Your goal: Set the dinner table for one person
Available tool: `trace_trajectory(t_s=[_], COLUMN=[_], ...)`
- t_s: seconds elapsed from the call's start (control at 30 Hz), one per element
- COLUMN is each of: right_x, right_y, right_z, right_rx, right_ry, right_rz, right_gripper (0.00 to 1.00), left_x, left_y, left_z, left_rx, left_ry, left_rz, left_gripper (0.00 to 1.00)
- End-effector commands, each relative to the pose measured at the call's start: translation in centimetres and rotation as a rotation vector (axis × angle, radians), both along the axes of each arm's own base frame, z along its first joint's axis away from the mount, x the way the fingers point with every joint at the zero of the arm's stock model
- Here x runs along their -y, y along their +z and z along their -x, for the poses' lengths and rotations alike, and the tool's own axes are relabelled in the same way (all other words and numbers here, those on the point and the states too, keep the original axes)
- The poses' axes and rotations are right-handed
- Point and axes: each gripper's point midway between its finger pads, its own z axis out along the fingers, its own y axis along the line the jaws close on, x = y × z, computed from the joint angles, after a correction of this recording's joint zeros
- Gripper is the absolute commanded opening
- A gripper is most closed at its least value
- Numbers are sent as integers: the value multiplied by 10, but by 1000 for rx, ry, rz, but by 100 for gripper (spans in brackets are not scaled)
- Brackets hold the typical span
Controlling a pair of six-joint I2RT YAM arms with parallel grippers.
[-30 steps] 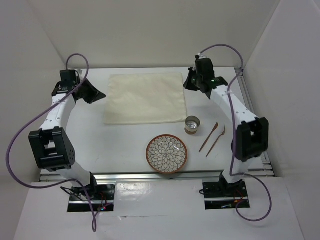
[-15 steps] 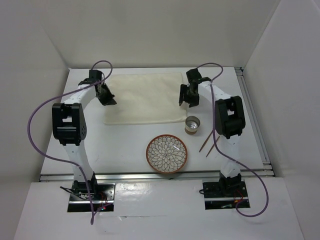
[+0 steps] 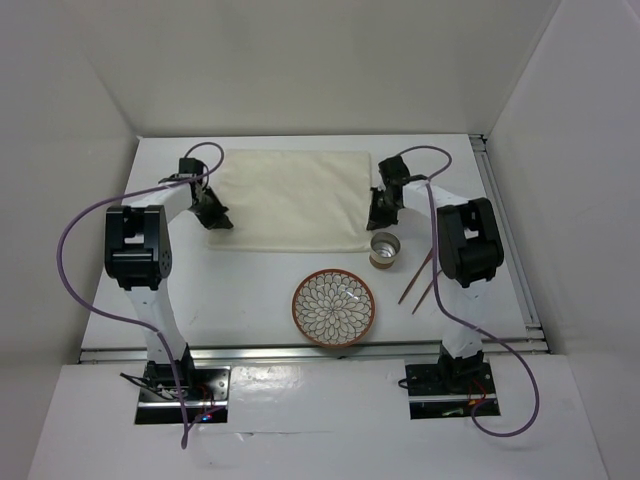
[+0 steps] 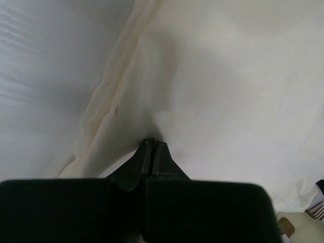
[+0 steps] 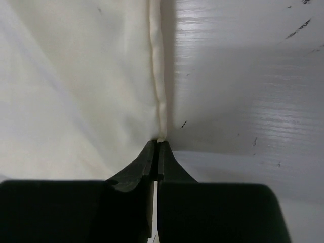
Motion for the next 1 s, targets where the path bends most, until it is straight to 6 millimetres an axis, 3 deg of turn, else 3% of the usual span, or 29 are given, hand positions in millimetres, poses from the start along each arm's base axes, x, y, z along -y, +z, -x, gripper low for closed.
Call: trace_trajectory(t_s=[0.0, 0.13, 0.17, 0.3, 0.5, 0.7, 0.9, 0.97], right_x=[-1, 17, 31, 55, 72, 78, 80, 84], right_y=[-18, -13, -17, -10, -13, -15, -7, -3], right_z=[23, 32, 37, 48, 67, 86, 91, 91], right_rx=[-65, -56, -70, -61, -71, -87, -76, -69], right_ry=[-7, -82, -125, -200, -226, -224, -236, -245], right_rz=[16, 64, 70, 65, 91, 97, 98, 117], right_gripper=[0, 0, 0, 0, 0, 0, 0, 0], left_x=[8, 20, 25, 37, 49, 50, 53, 54], left_y=[-13, -8, -7, -6, -11, -5, 12, 12], left_z=[13, 32, 37, 58, 86, 90, 81, 86], left_rx=[-37, -39, -41, -47, -75, -62, -5, -26], left_ry=[-33, -78, -90, -132, -157, -171, -187, -202], left_rz=[1, 2, 2, -2, -16, -29, -55, -67], left_gripper=[0, 0, 0, 0, 0, 0, 0, 0])
